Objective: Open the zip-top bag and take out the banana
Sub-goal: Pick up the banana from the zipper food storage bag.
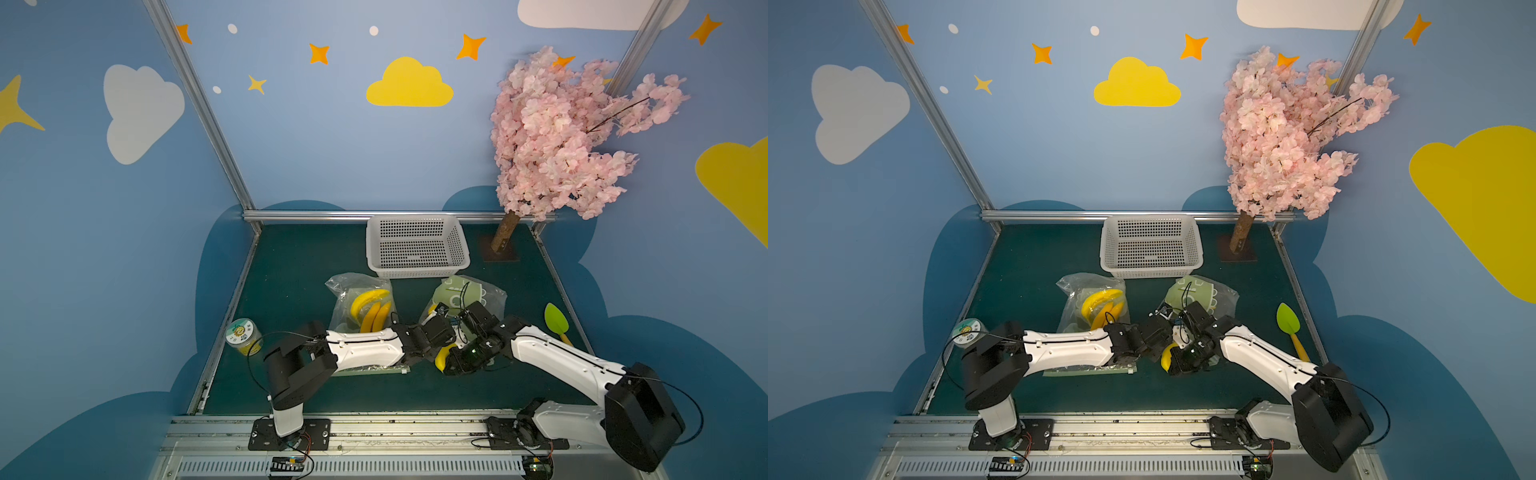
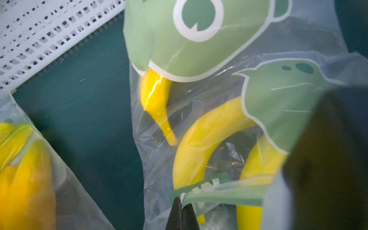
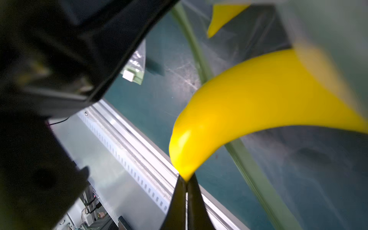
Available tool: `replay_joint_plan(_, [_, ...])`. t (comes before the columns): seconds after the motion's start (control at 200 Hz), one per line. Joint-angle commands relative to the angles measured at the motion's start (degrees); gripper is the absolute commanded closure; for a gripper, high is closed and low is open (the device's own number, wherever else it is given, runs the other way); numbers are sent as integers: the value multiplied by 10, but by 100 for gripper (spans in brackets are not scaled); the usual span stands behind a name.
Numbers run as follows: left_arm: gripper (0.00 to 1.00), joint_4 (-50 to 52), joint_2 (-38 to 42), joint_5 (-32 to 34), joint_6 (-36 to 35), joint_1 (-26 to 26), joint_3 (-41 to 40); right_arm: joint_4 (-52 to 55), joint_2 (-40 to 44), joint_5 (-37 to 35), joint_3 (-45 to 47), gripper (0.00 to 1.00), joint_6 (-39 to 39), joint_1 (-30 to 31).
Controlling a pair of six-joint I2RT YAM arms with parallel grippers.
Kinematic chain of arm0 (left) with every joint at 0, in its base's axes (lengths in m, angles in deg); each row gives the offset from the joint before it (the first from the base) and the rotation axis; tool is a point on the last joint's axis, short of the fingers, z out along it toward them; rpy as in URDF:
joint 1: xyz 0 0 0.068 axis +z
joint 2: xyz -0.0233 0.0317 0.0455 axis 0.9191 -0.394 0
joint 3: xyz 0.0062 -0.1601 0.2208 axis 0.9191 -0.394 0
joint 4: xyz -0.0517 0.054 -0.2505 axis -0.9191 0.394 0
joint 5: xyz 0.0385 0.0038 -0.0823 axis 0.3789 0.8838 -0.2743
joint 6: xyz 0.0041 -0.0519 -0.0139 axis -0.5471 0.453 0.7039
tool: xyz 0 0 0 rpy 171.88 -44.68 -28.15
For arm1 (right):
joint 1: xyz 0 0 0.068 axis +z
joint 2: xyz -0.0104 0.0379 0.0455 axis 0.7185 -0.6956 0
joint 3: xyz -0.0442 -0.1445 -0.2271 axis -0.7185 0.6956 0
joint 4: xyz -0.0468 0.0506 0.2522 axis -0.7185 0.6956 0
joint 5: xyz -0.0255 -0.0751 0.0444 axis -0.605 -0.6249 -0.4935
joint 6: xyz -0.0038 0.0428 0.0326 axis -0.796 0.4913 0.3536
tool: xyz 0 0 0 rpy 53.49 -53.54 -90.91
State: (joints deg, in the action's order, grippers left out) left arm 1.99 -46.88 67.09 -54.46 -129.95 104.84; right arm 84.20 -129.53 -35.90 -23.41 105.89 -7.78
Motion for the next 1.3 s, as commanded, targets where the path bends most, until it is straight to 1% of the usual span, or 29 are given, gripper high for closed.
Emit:
replay_joint_plan(0.0, [97,-7,1,-14,-15,9,2,-3,51,55,7,100,-11,3])
replay_joint_plan(0.21, [97,-42,8,-50,-7,21,-19,-18,135,71,7,100,1,3])
replay_joint_plan(0.225, [97,-44,8,-52,-6,22,-22,-21,142,74,20,100,6,3])
replay_joint_plan(0.38, [97,-47,11,-62,-10,34,-22,-81,194,97,52,100,37,3])
replay_joint_plan(0.521, [97,-53,7,-83,-17,47,-18,-99,235,99,60,100,46,3])
replay_joint_plan(0.641, [97,-54,4,-105,-17,56,-18,-134,266,85,72,100,61,2])
replay_joint_plan(0.691, [97,-59,5,-112,-21,57,-20,-142,266,77,71,100,61,1])
replay_joint_plan(0.786, [97,-58,7,-119,-25,58,-18,-149,238,77,66,100,58,1])
replay_joint_plan(0.956, [97,-58,19,-123,-10,61,-31,-159,196,53,59,100,49,3])
replay_joint_plan(1.041, [97,-44,17,-107,3,62,-30,-176,185,48,52,100,54,4])
replay_joint_plan(1.141, [97,-31,12,-108,10,63,-23,-197,166,36,45,100,54,7])
replay_joint_plan(1.196, [97,-9,9,-83,29,63,-15,-207,148,30,41,100,48,9])
replay_joint_plan(1.296, [97,33,8,-60,51,64,1,-246,107,38,36,100,47,14])
